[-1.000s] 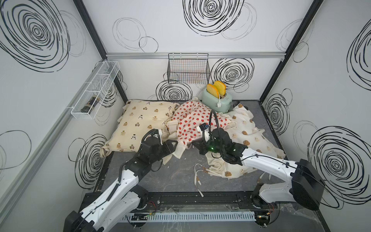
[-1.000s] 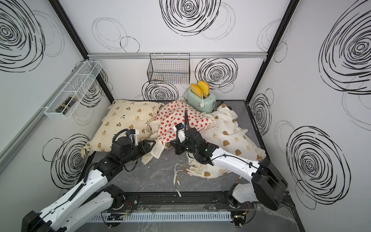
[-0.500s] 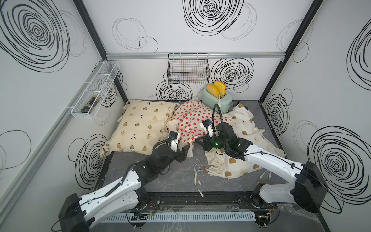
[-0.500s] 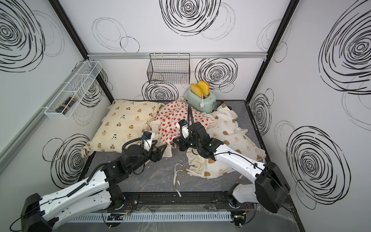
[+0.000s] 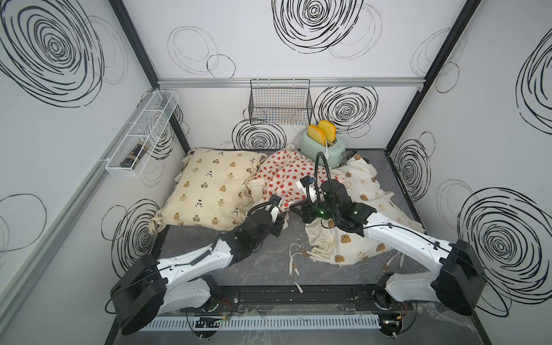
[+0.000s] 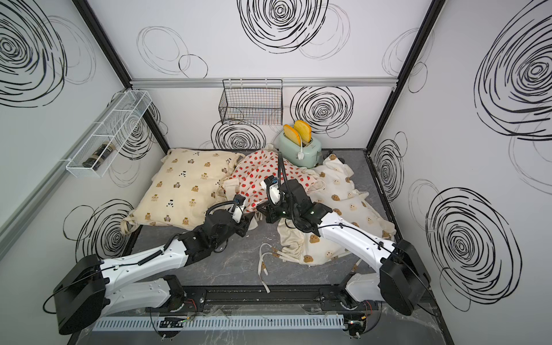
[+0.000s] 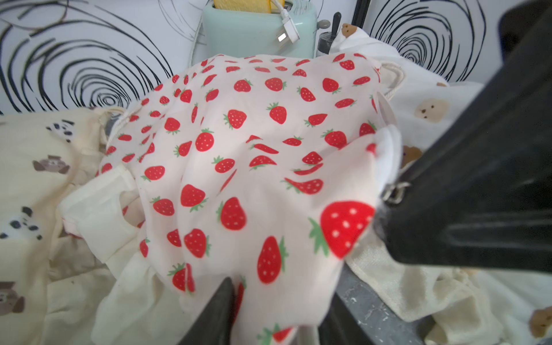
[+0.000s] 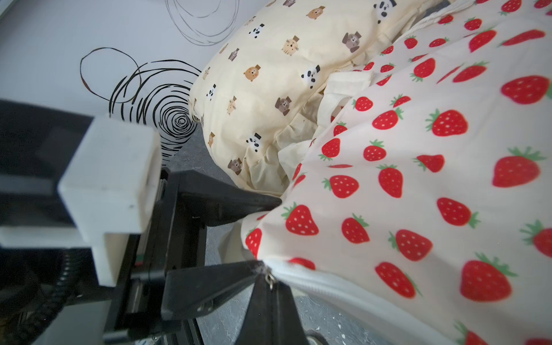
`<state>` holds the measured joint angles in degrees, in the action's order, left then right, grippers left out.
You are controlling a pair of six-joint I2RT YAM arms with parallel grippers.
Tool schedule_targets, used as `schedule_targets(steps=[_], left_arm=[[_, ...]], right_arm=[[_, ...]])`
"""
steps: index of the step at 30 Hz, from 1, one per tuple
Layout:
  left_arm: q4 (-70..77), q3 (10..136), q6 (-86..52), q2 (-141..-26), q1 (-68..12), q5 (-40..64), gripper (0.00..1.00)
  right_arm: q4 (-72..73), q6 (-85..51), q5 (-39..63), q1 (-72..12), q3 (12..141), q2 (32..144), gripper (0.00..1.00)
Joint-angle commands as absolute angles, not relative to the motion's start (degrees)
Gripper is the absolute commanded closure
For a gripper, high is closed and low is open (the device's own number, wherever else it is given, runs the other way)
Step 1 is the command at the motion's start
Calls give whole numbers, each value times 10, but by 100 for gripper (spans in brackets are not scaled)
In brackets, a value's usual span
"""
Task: Zip up pillowcases
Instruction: Adjust the pillowcase at the center of the board, then zip the zipper on the pillowcase.
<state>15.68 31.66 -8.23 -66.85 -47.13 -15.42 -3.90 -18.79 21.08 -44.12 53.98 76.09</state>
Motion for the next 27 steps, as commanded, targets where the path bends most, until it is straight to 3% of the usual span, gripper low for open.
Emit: schedule_targets(steps=[1, 3, 6, 8, 27], left_arm=[[225, 322, -81, -654, -464, -165, 72], [222, 322, -93, -643, -456, -170, 84], [212, 320, -95, -623, -446, -175, 89], [199, 319, -103, -607, -439, -196, 99], [122, 313, -182, -496, -350, -161, 100]], right_arm=[[-76, -185, 201, -440, 562, 770, 100], [-93, -188, 190, -439, 563, 768, 100], [-118, -196, 178, -433, 567, 766, 100], [-137, -200, 166, -432, 572, 766, 100], [-224, -216, 90, -357, 581, 746, 100]])
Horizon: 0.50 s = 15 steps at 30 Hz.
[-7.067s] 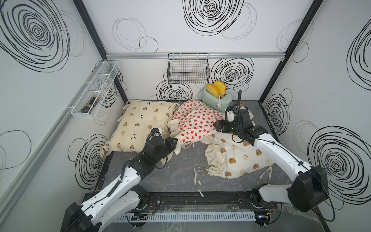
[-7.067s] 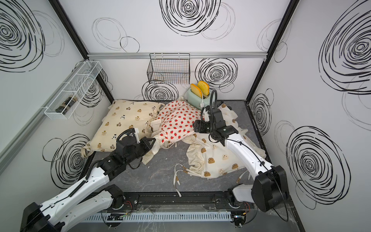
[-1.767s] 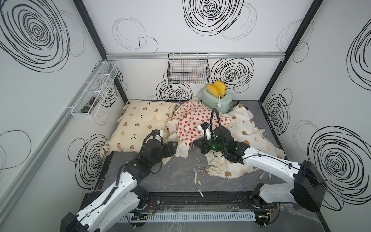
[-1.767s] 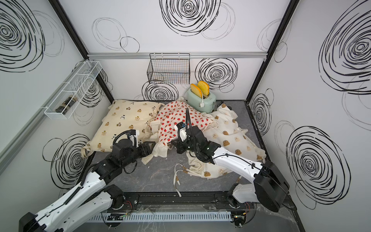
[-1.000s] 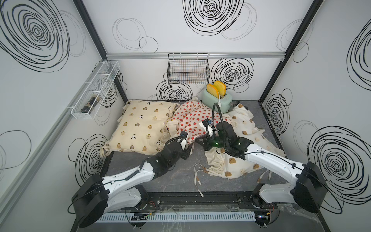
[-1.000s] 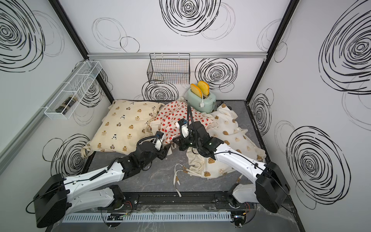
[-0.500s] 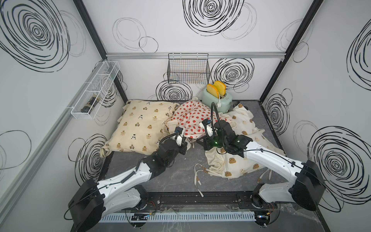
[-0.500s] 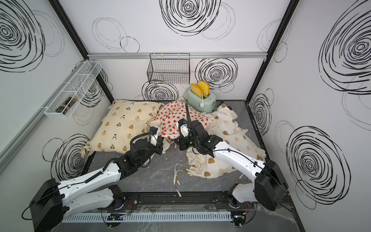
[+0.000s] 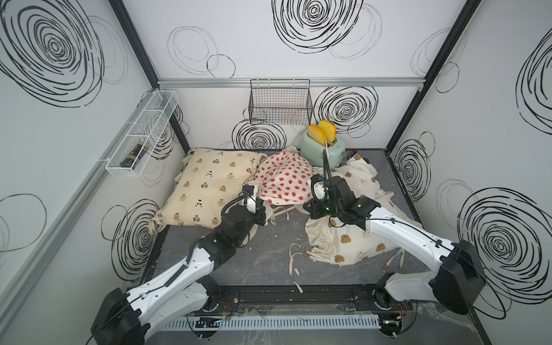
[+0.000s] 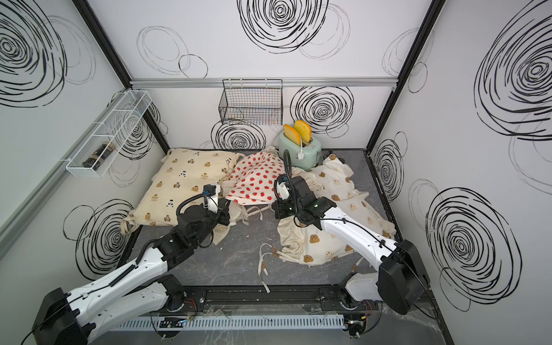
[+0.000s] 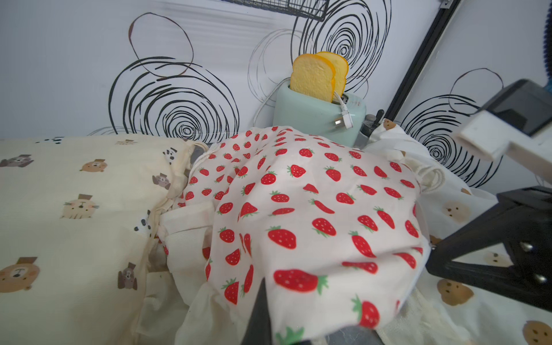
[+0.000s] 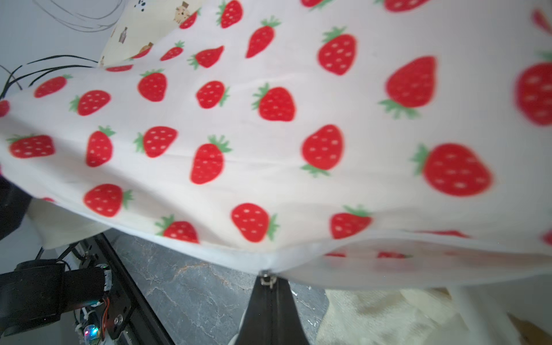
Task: Zip up pillowcases
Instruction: Zip the zipper on the pillowcase.
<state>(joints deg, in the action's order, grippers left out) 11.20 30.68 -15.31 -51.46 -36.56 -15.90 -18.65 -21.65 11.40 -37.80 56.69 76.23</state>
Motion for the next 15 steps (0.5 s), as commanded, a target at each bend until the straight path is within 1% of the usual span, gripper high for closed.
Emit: schedule_targets(steps=[1, 10, 15], left_arm=[[119, 314, -188, -491, -345, -158, 100], [89, 315, -206, -472, -312, -142, 100], [91, 313, -220, -465, -296, -104, 100]], right_arm=[[-225, -212, 92, -347, 580, 745, 100], [-237, -189, 102, -249, 582, 741, 100], [-230, -180, 122, -190, 586, 747, 100]])
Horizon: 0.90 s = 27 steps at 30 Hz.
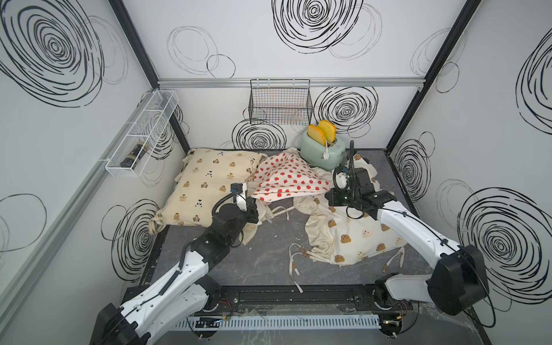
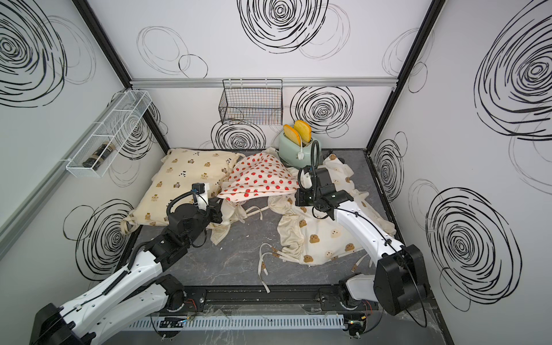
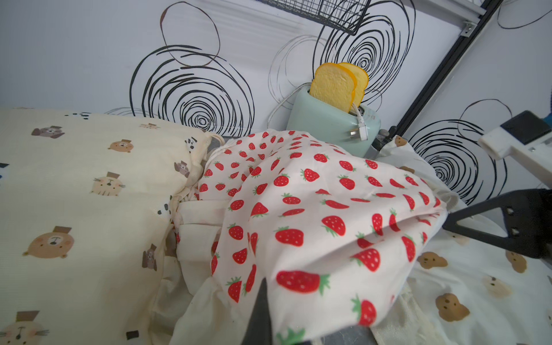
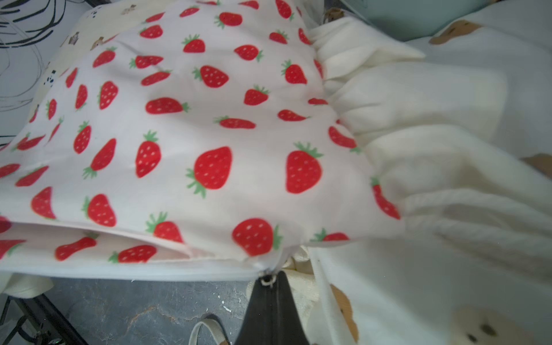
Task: Zip up pillowcases
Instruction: Zip the zipper on the pillowcase.
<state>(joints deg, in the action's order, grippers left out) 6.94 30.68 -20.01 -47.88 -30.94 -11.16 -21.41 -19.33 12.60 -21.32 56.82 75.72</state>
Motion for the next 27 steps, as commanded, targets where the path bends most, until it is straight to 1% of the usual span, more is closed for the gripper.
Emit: schedule_targets(steps=[1, 4, 7, 8, 9, 10, 11, 12, 14, 15, 16, 19, 20, 21, 22, 24, 27], left_arm=[[92, 314, -229, -466, -295, -90, 100], [116, 310, -243, -481, -301, -35, 100], [120, 310, -272, -497, -322, -22, 100], [122, 309, -272, -499, -333, -19, 89], [123, 309, -267, -500, -346, -16, 80], [123, 309, -256, -501, -360, -12, 74], [120, 310, -248, -500, -372, -9, 68], [113, 313, -232, -499, -384, -14, 62], [84, 320, -230, -495, -392, -36, 58], [74, 322, -233, -490, -390, -43, 56], [68, 321, -232, -481, -389, -45, 51], [66, 315, -242, -461, -387, -57, 44], [66, 314, -243, -457, -384, -57, 40], [64, 314, -259, -459, -380, -60, 34], [59, 316, -274, -464, -375, -64, 31], [52, 322, -296, -480, -363, -54, 31], [55, 319, -342, -500, -363, -59, 27]], right_arm=[[-229, -182, 131, -184, 590, 750, 100], [-220, -192, 147, -185, 593, 754, 100], [-210, -195, 155, -186, 585, 752, 99], [-211, -197, 154, -183, 583, 751, 97], [-212, -199, 158, -180, 580, 750, 92], [-212, -201, 165, -176, 578, 748, 83], [-215, -203, 170, -171, 577, 747, 77], [-219, -209, 172, -165, 576, 743, 74], [-215, -225, 190, -146, 570, 735, 66], [-203, -227, 209, -135, 564, 731, 59], [-192, -238, 218, -126, 560, 727, 52], [-159, -259, 213, -120, 558, 732, 35], [-149, -266, 217, -120, 560, 742, 30], [-141, -273, 225, -120, 566, 756, 24], [-137, -282, 231, -123, 576, 775, 19], [-145, -288, 218, -140, 600, 806, 13], [-162, -281, 177, -177, 633, 853, 2]])
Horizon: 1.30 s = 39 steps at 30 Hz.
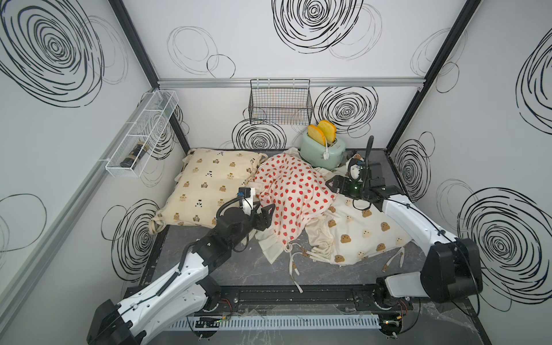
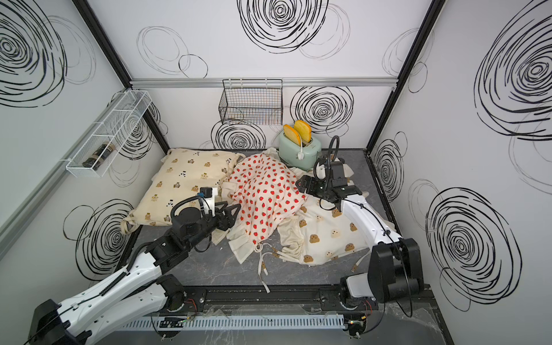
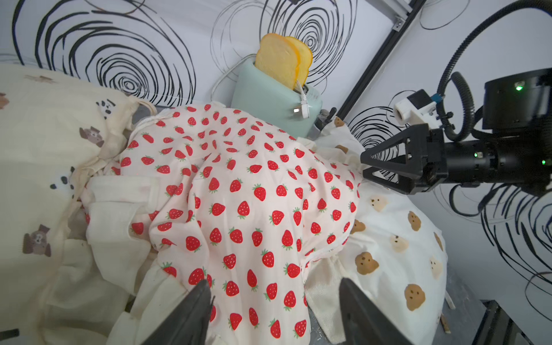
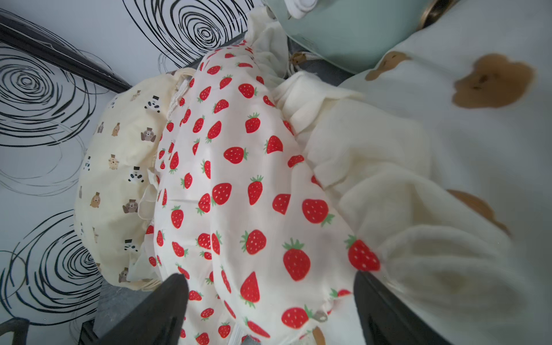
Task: Zip up pillowcases
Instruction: Zip the zipper on the pillowcase, then pick up the pillowcase from the center of the board.
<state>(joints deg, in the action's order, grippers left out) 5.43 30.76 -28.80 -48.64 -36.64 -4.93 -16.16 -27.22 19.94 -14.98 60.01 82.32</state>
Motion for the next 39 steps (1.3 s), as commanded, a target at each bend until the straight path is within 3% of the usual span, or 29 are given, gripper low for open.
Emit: schedule_targets(steps=[1, 8, 10, 15, 20, 26, 36, 39], left_arm=[[63, 312, -355, -504, -364, -60, 26], [91, 294, -370, -520, -363, -57, 21], [91, 294, -373, -525, -363, -57, 20], [88, 289, -379, -522, -362, -61, 19], [91, 282, -380, -521, -360, -59, 19], [111, 279, -344, -519, -365, -56, 13], [225, 300, -203, -562, -424, -65, 0], [249, 330, -177, -617, -438, -80, 1]], right_arm=[[-177, -286, 167, -183, 646, 869, 0], [-224, -279, 113, -240, 697, 950, 0], [-226, -279, 96, -258, 707, 965, 5], [-212, -279, 103, -275, 737, 992, 33], [-193, -278, 106, -287, 758, 976, 71], [-148, -289, 138, -291, 775, 943, 98], [-100, -291, 177, -318, 821, 870, 100], [-100, -297, 186, -324, 835, 853, 100]])
